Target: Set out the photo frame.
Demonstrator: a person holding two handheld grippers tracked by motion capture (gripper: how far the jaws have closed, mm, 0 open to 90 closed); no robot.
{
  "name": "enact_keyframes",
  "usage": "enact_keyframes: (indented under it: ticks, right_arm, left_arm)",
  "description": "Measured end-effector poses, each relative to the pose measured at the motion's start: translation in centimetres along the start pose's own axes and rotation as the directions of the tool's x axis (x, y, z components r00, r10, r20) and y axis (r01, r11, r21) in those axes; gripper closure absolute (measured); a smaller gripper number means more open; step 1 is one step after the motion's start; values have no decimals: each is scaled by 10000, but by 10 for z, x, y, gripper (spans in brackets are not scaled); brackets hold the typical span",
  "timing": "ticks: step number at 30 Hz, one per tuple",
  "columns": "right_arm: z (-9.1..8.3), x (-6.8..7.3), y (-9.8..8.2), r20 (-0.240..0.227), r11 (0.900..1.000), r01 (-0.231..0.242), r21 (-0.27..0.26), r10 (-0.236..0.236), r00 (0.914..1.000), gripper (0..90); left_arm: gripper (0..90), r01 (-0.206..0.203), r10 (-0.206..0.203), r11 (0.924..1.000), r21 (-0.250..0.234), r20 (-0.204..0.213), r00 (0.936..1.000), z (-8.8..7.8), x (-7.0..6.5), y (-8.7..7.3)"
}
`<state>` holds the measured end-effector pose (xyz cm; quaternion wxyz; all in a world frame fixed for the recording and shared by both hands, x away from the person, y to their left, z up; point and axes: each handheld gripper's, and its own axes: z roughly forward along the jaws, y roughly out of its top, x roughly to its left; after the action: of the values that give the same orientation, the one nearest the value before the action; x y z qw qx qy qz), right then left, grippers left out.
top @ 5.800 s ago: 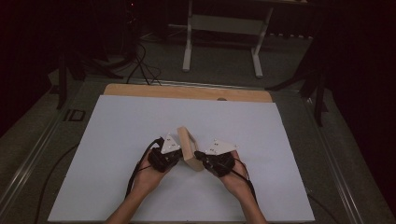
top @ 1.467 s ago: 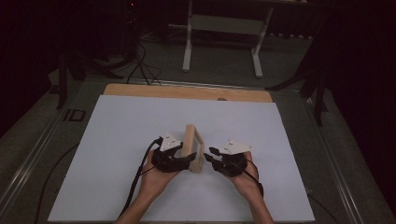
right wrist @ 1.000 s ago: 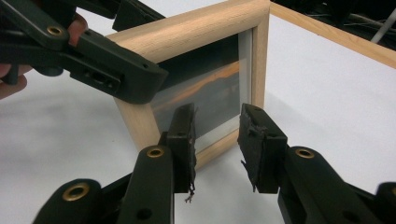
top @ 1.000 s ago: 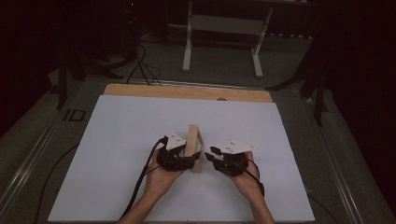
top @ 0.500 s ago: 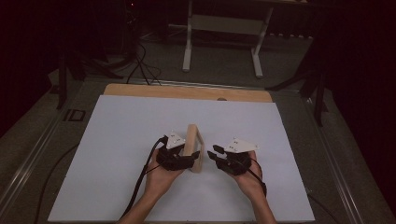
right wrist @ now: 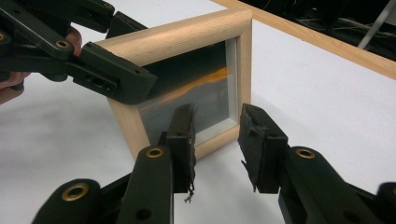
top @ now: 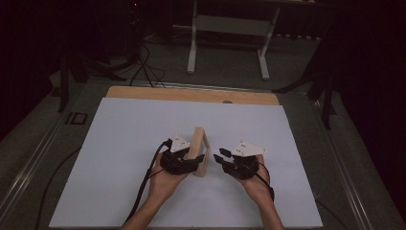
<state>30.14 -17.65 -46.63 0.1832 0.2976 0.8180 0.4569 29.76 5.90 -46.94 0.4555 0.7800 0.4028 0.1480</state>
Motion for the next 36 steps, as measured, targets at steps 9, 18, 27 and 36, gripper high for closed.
enact_keyframes:
  ticks: [9, 18, 27, 36]
  right_arm:
    - [-2, -2, 1, 72, 9999, -76, -105, 77, 9999, 657]
    - [-4, -3, 1, 144, 9997, -146, -199, 149, 9998, 657]
    - [-6, -5, 2, 286, 9993, -214, -318, 223, 9993, 653]
    - [-10, -7, 5, 458, 9978, -315, -580, 342, 9984, 653]
  left_arm:
    - [468, -63, 63, 10000, 28, 15, 10000, 0, 1, 1]
    - [554, -262, 263, 9996, 82, -55, 9996, -4, 3, 1]
    - [585, -682, 682, 9976, 131, 29, 9977, -5, 0, 0]
    - [598, -1431, 1426, 9895, 206, 271, 9894, -7, -4, -2]
